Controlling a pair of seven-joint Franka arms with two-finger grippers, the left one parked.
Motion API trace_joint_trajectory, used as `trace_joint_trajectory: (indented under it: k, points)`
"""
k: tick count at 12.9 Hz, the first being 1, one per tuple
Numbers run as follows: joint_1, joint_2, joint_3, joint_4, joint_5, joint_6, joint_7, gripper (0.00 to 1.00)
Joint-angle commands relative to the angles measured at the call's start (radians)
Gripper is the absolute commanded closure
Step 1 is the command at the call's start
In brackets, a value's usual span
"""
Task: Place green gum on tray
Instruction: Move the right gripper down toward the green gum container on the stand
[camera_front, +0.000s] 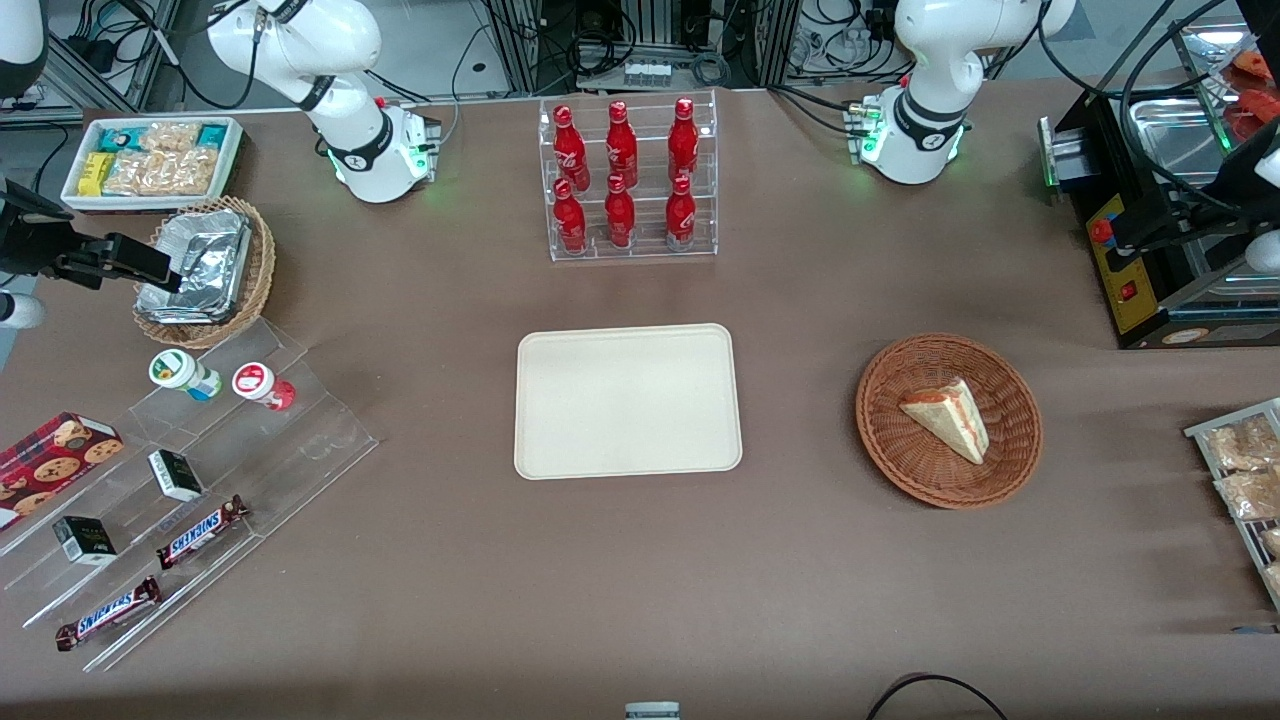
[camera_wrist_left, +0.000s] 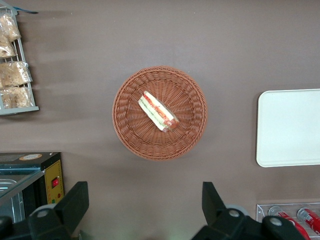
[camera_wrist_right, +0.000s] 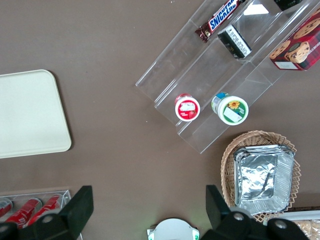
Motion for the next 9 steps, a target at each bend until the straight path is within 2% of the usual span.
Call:
trace_joint_trajectory:
  k: [1, 3, 9]
  points:
    - [0.002, 0.014, -0.005, 0.036, -0.008, -0.007, 0.014, 0.0]
    - [-0.001, 0.026, -0.006, 0.018, -0.004, 0.008, -0.014, 0.0]
    - [-0.005, -0.021, -0.098, -0.244, -0.008, 0.259, -0.397, 0.01]
